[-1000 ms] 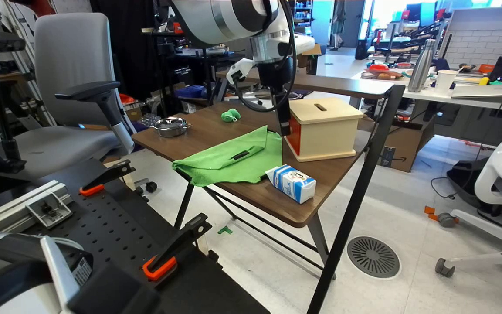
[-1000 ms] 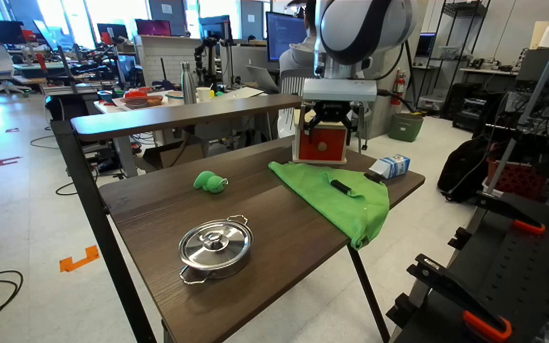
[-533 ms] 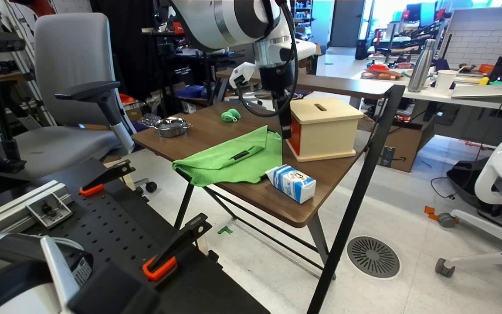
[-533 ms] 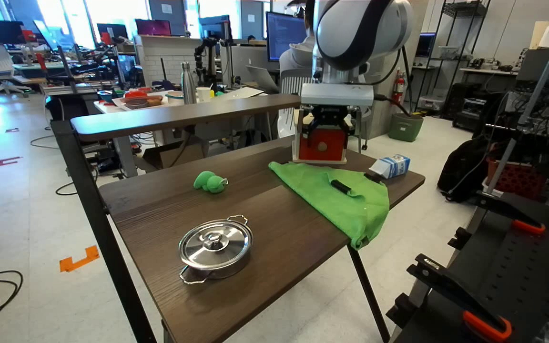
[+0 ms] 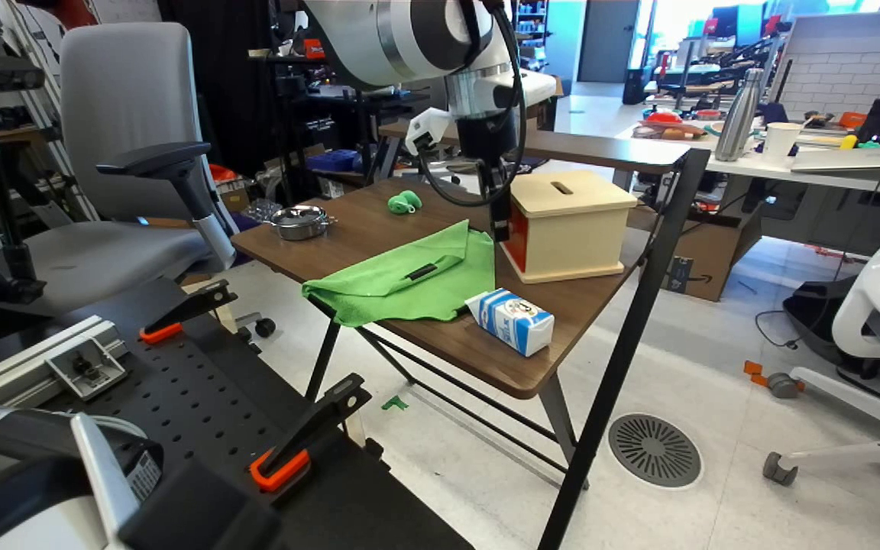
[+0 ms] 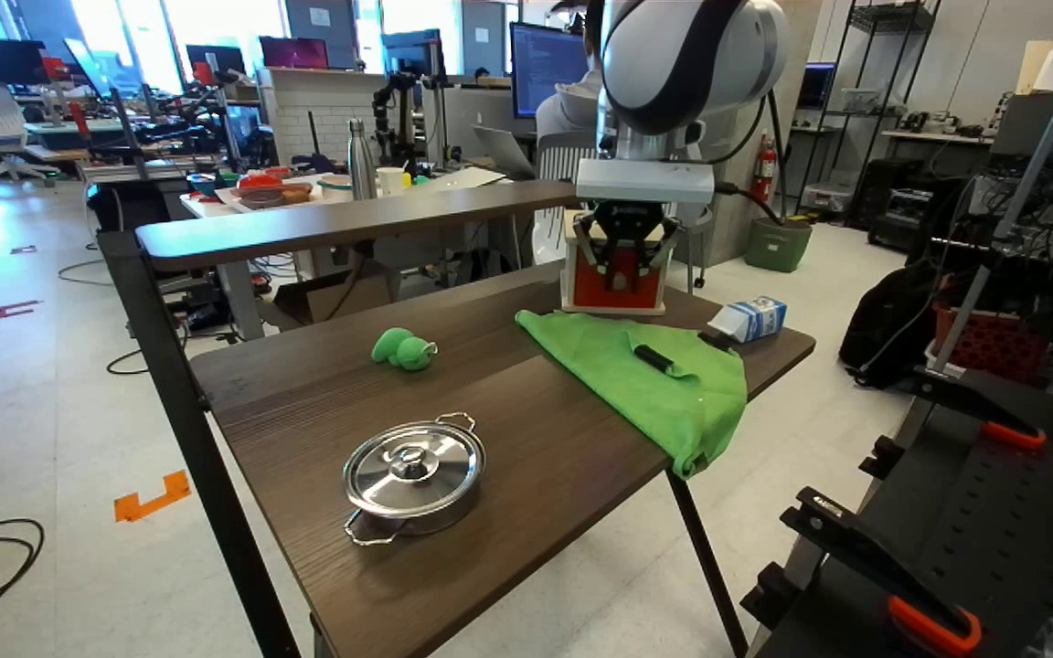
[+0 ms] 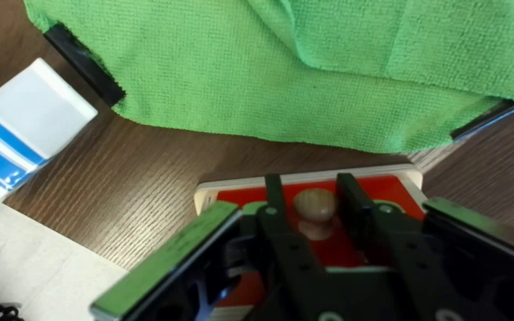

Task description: Open the drawer of the box.

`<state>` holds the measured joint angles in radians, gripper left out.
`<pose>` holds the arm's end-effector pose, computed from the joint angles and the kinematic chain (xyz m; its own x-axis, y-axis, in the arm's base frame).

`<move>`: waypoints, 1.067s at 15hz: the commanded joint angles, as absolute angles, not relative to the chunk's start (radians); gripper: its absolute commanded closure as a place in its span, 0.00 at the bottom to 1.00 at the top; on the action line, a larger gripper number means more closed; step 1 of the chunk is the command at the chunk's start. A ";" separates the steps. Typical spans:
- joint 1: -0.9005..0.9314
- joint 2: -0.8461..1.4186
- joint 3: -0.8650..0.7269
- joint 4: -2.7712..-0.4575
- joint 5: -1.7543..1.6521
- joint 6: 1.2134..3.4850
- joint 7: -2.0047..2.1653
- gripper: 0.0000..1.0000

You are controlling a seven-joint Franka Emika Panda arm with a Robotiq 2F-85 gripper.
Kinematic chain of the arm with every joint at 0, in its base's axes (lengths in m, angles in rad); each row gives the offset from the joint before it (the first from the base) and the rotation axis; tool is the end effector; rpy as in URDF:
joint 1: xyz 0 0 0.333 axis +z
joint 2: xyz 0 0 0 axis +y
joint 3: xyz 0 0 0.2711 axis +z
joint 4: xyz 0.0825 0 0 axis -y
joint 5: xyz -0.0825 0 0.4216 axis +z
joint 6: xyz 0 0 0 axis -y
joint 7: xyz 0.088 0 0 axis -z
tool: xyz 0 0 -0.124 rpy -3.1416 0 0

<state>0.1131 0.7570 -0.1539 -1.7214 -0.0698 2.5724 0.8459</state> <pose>0.6715 -0.0255 0.0821 0.7002 -0.6930 0.1717 -0.7068 -0.7068 0.0295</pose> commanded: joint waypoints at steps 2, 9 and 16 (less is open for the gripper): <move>0.108 0.766 -0.148 -1.706 -0.036 2.598 0.803 0.95; 0.091 0.728 -0.122 -1.745 0.014 2.595 0.750 0.93; 0.104 0.699 -0.115 -1.790 0.052 2.588 0.713 0.93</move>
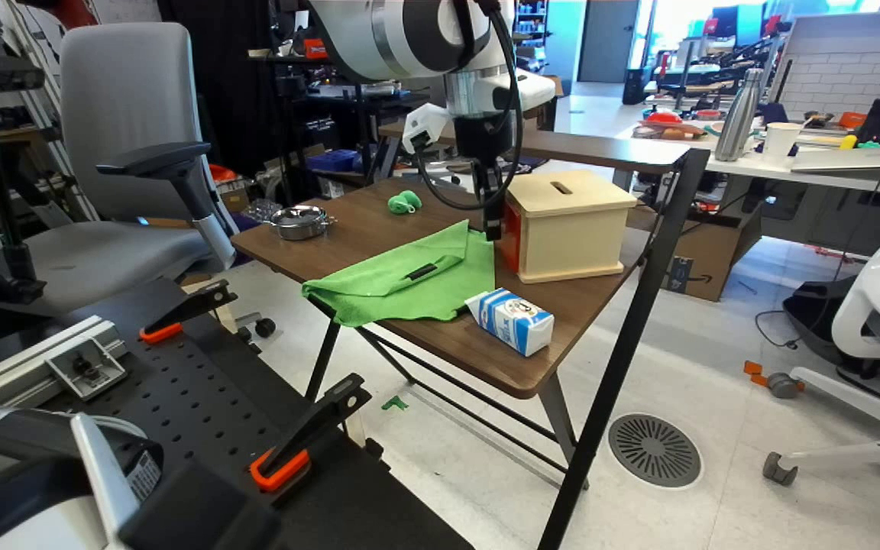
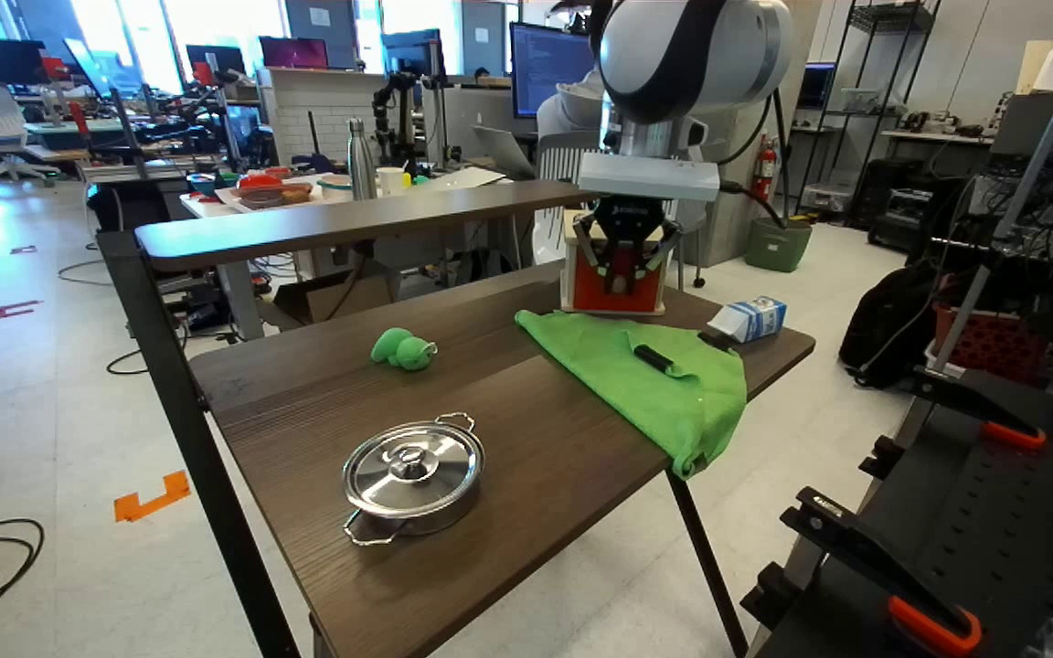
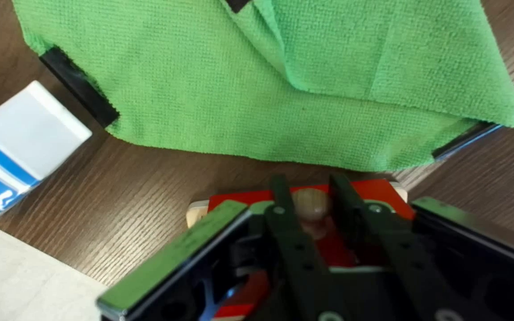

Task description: Open the drawer of the box.

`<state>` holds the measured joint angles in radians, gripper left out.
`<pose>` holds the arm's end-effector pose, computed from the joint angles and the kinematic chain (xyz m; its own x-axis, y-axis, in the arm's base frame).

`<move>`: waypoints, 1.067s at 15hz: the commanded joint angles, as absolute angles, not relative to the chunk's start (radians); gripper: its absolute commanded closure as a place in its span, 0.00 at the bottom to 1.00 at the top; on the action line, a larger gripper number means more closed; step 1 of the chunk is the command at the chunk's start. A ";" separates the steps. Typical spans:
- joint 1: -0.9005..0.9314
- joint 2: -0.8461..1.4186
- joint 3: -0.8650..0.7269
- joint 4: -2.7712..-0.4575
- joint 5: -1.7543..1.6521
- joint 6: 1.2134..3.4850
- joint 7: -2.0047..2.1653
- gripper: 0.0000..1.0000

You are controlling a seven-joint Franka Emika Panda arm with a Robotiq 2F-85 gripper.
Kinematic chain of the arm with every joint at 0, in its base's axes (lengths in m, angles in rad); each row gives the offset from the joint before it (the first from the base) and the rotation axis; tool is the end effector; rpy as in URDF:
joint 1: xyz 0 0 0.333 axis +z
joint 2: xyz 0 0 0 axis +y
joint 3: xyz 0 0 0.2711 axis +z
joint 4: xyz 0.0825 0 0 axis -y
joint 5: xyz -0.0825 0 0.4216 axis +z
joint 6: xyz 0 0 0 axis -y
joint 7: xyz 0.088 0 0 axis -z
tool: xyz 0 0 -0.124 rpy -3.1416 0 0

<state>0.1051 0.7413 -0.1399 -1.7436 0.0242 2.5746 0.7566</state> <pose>0.6667 -0.0228 0.0825 0.7118 -0.6913 0.1241 -0.6960 -0.7180 -0.0081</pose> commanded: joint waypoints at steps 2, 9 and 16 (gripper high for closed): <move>0.108 0.690 -0.110 -1.809 0.053 2.586 0.707 0.93; 0.126 0.646 -0.093 -1.888 0.048 2.583 0.703 0.93; 0.127 0.625 -0.079 -1.923 0.053 2.573 0.706 0.48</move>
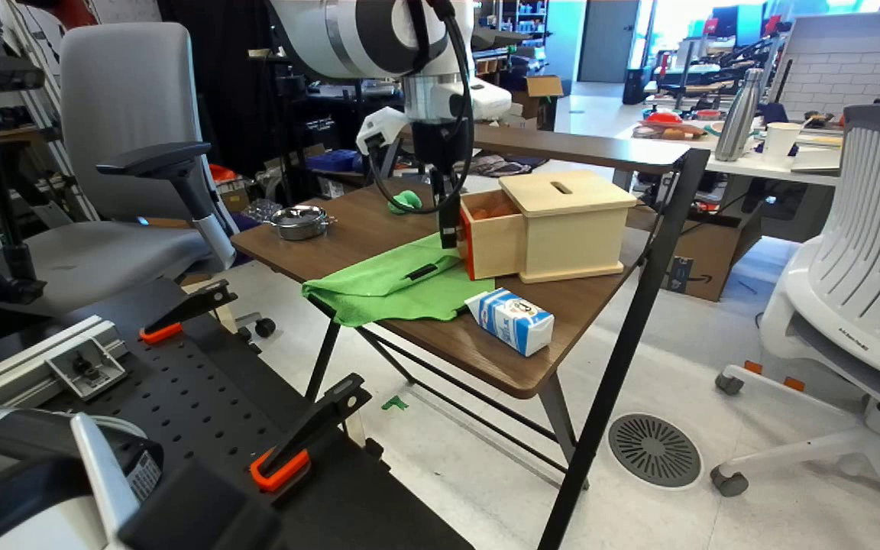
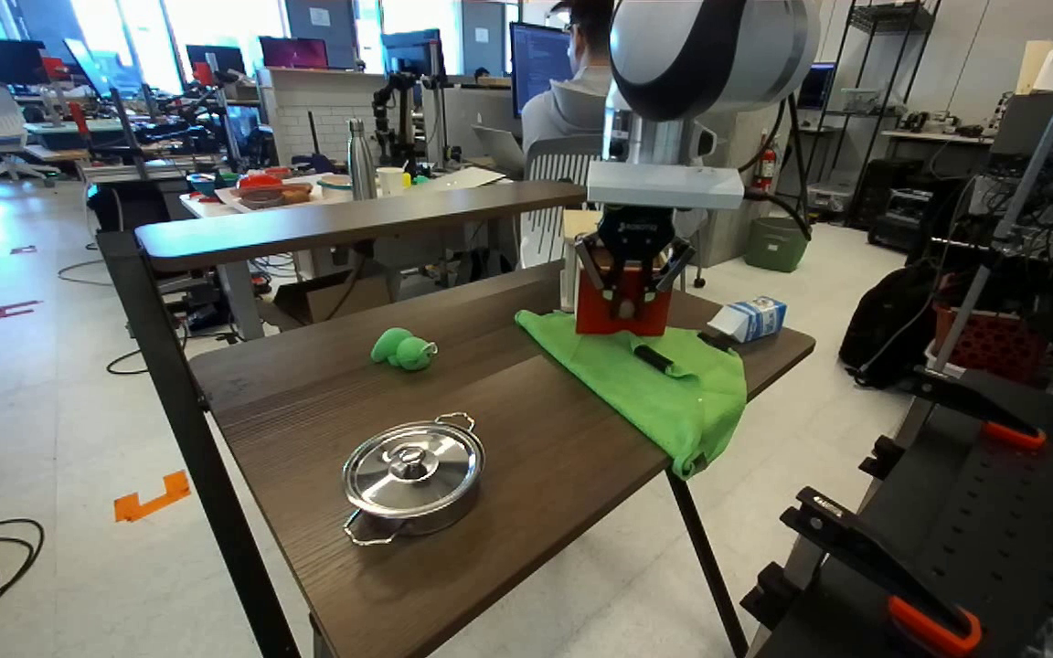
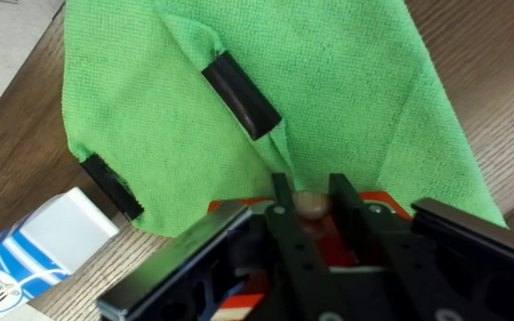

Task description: Open the drawer of the box.

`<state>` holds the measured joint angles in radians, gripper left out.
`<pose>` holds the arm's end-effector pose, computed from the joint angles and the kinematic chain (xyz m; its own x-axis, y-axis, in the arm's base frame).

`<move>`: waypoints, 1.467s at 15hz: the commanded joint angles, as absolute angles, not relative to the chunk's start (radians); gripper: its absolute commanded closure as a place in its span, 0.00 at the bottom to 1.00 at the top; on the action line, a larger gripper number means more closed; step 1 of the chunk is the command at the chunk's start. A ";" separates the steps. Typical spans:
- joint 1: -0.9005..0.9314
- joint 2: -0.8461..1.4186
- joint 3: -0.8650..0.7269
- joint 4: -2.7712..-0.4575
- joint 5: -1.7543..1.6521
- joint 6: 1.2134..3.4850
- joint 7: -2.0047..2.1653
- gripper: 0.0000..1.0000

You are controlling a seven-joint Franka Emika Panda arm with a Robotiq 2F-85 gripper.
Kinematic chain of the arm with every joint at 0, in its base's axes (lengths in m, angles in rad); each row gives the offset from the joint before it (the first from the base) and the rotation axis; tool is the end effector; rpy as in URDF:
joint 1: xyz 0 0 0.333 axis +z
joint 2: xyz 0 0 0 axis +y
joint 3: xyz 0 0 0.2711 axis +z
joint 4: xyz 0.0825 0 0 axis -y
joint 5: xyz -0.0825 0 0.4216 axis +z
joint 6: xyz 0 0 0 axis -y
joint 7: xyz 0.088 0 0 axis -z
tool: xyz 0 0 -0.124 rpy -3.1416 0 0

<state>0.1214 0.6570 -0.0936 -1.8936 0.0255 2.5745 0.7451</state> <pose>0.6258 0.0145 0.0731 0.7521 -0.6572 0.0489 -0.6584 -0.7525 0.0132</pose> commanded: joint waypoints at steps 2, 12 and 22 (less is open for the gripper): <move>0.129 0.626 -0.076 -1.923 0.054 2.569 0.701 0.41; 0.157 0.554 -0.083 -1.992 0.051 2.603 0.731 0.00; 0.151 0.463 -0.069 -2.046 0.043 2.571 0.727 0.00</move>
